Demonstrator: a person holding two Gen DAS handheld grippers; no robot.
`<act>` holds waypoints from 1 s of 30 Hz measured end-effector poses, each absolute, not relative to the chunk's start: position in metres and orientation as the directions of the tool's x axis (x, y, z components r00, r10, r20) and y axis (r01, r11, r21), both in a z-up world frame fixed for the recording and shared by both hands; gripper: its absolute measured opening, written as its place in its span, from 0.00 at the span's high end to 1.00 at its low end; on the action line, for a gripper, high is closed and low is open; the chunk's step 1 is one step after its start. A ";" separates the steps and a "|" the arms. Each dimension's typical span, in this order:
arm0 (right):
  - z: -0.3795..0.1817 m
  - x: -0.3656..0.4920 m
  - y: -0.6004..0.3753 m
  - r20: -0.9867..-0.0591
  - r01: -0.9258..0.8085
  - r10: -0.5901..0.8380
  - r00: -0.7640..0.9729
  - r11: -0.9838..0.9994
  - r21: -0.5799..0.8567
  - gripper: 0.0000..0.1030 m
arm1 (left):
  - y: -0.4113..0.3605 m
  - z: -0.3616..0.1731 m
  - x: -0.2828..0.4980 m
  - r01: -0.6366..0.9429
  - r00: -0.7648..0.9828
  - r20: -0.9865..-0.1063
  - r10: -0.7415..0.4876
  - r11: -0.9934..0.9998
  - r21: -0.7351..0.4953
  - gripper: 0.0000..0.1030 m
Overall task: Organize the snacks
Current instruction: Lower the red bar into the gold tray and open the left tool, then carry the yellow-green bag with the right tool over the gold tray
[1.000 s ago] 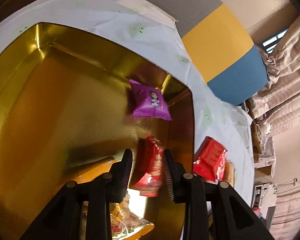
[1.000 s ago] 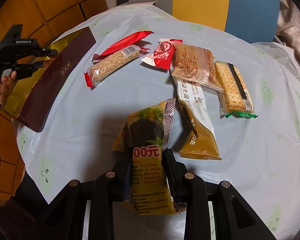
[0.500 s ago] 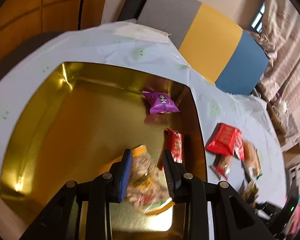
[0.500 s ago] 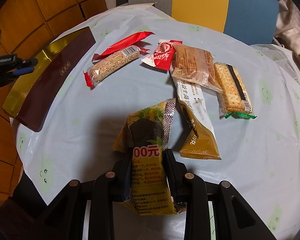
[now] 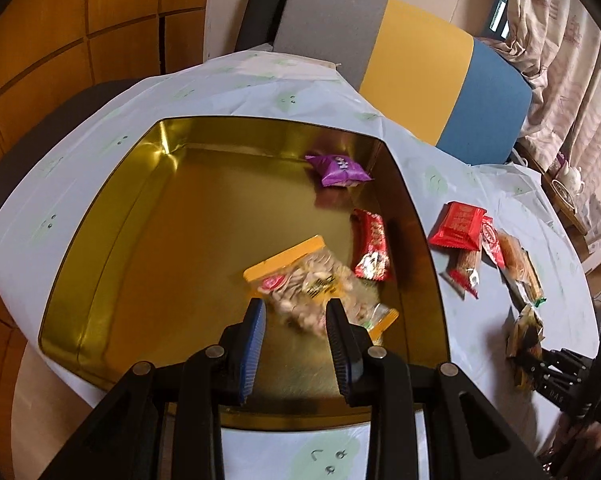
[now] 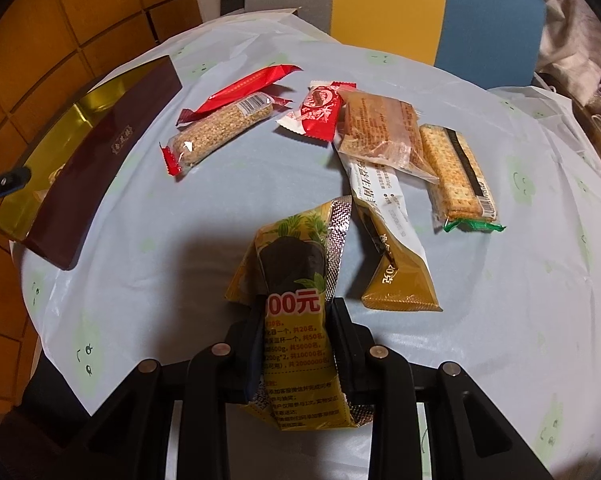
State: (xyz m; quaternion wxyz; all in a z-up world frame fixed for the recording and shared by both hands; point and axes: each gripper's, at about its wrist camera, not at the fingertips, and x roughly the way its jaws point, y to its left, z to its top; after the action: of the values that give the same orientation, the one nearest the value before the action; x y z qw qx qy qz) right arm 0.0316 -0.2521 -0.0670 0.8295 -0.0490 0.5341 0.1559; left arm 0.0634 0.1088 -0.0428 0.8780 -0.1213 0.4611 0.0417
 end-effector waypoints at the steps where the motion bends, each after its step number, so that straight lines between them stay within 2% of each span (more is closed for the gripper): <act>1: -0.067 0.032 -0.252 -0.902 -0.307 0.202 0.381 0.948 0.083 0.71 | 0.111 -0.044 0.062 -0.187 0.569 -0.822 -0.038 0.967 -0.174 0.69; 21: -0.063 0.033 -0.224 -0.917 -0.289 0.227 0.328 0.948 0.132 0.73 | 0.131 -0.047 0.045 -0.211 0.576 -0.817 -0.037 0.958 -0.192 0.69; 25: -0.059 0.035 -0.218 -0.899 -0.276 0.306 0.313 0.935 0.223 0.73 | 0.135 -0.048 0.043 -0.224 0.576 -0.817 -0.035 0.954 -0.198 0.69; 30: -0.041 0.039 -0.189 -0.866 -0.323 0.372 0.333 0.908 0.267 0.74 | 0.147 -0.046 0.041 -0.254 0.584 -0.811 -0.022 0.944 -0.208 0.69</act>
State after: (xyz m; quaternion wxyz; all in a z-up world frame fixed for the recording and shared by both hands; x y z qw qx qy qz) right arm 0.0385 -0.1888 -0.0414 0.8160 0.0232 0.5368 0.2129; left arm 0.0408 0.1469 -0.0461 0.8767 -0.1529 0.4512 0.0663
